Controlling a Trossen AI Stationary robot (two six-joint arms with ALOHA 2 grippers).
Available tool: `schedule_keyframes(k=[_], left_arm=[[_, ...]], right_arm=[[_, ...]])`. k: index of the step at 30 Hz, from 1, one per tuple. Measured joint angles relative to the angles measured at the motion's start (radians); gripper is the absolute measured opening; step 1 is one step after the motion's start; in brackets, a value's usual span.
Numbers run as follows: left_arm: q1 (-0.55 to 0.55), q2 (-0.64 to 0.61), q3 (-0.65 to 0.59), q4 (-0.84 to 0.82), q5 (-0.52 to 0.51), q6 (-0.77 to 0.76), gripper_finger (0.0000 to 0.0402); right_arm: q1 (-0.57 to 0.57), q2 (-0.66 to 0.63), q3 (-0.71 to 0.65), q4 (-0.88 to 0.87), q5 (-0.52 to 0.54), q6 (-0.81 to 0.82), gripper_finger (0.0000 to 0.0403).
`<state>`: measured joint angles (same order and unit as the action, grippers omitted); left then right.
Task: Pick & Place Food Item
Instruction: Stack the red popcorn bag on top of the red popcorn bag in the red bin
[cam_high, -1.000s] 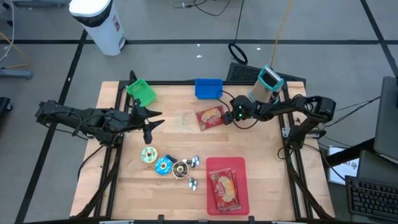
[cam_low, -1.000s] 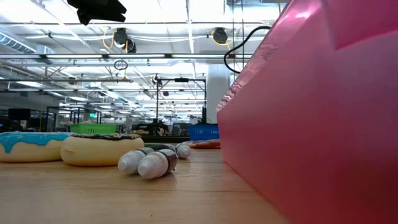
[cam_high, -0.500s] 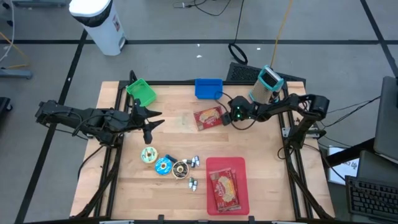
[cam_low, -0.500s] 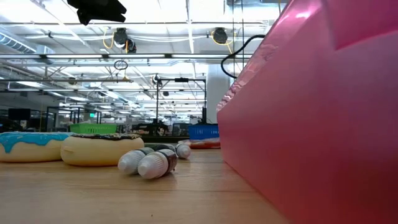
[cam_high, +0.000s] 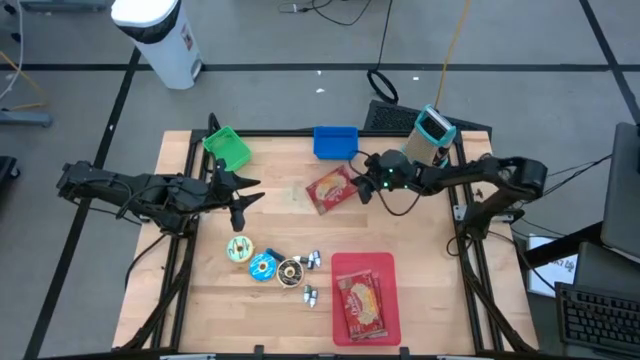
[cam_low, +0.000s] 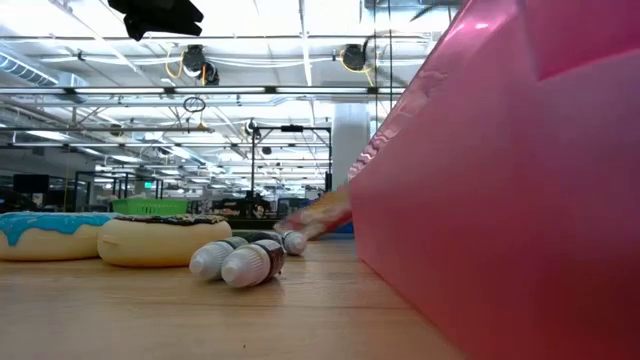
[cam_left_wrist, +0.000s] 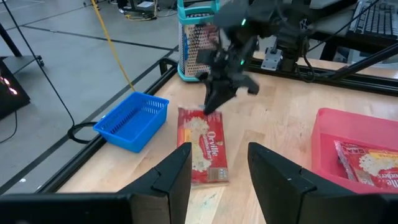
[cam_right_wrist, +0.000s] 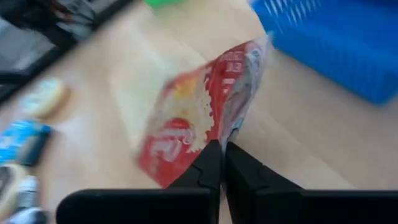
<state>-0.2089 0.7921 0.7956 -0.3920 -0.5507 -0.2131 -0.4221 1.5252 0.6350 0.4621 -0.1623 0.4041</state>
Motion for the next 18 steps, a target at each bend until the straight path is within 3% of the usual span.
schedule_keyframes(k=[9, 18], left_arm=[[0.0, 0.0, 0.0, 0.0, 0.0, 0.0, 0.0159], [0.0, 0.0, 0.0, 0.0, 0.001, 0.0, 0.0159]], right_arm=[[0.102, -0.285, 0.0, -0.002, 0.0, -0.113, 0.0001], [0.351, -0.518, 0.0, -0.002, 0.0, -0.127, 0.0]])
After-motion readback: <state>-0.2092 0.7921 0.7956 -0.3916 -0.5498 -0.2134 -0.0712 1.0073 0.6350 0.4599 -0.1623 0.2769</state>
